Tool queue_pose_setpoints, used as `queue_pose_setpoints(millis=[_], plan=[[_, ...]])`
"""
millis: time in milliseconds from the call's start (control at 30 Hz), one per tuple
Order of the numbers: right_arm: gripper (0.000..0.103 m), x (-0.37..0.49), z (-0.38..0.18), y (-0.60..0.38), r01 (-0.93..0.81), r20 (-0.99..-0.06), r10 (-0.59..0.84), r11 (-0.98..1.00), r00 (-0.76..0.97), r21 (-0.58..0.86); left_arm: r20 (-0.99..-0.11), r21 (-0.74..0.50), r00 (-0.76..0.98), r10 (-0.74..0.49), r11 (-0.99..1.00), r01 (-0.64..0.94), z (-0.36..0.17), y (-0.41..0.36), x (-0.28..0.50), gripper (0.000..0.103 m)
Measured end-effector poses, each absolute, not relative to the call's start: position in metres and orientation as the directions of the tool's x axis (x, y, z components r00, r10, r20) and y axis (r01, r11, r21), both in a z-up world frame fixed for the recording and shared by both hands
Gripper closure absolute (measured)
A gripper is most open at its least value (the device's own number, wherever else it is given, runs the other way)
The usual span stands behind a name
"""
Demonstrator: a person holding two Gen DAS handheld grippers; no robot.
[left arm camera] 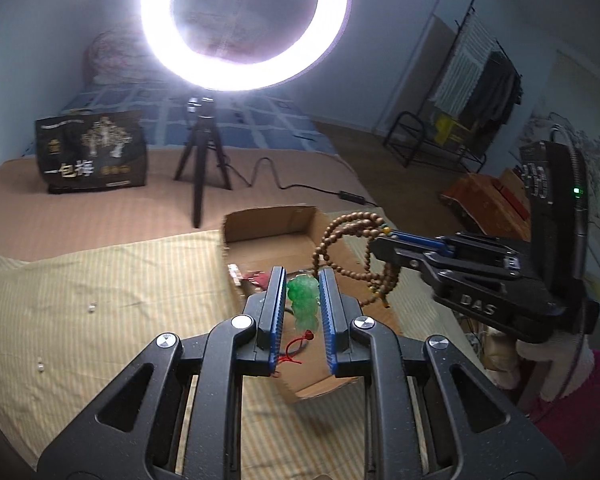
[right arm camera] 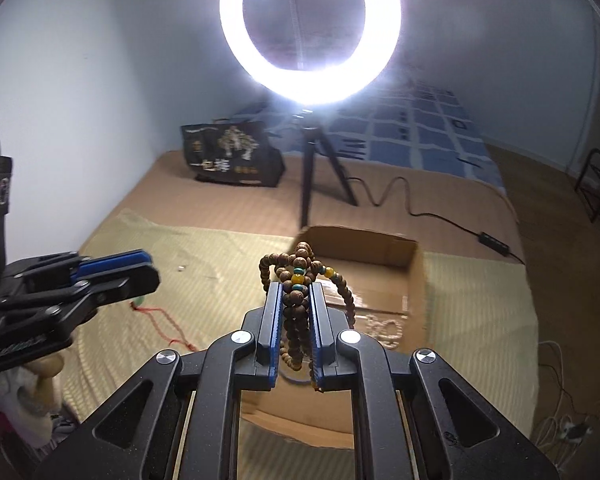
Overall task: Organize jewelry
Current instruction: 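Lift and carry the green pendant and brown bead strand in both grippers over the box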
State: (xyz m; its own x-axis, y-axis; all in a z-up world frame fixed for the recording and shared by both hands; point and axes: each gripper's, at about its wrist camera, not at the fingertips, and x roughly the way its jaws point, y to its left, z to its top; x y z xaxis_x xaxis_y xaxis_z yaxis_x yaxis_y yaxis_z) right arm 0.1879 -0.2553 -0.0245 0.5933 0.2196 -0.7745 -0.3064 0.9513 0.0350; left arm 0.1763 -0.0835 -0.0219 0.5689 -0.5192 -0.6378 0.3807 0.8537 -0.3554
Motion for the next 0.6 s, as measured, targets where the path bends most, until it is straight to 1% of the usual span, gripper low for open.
queue_pose_setpoints(millis=[267,433,600], plan=[[0.092,0.199,-0.032,-0.282,-0.255,-0.785,0.186,0.966,0.591,0.037,-0.659,-0.351,0.532,-0.531,0.843,0.408,-0.035,-0.114,0.181,0.087],[0.092,0.210,-0.038,-0.293,-0.224,-0.791,0.198,0.971,0.578,0.080,-0.688,-0.336,0.510,-0.517,0.849,0.407,-0.049,-0.125,0.184,0.087],[0.092,0.221,-0.047,-0.296,-0.206,-0.800,0.192,0.975,0.569,0.087,-0.712,-0.324,0.492,-0.501,0.856,0.403,-0.063,-0.133,0.188,0.087]])
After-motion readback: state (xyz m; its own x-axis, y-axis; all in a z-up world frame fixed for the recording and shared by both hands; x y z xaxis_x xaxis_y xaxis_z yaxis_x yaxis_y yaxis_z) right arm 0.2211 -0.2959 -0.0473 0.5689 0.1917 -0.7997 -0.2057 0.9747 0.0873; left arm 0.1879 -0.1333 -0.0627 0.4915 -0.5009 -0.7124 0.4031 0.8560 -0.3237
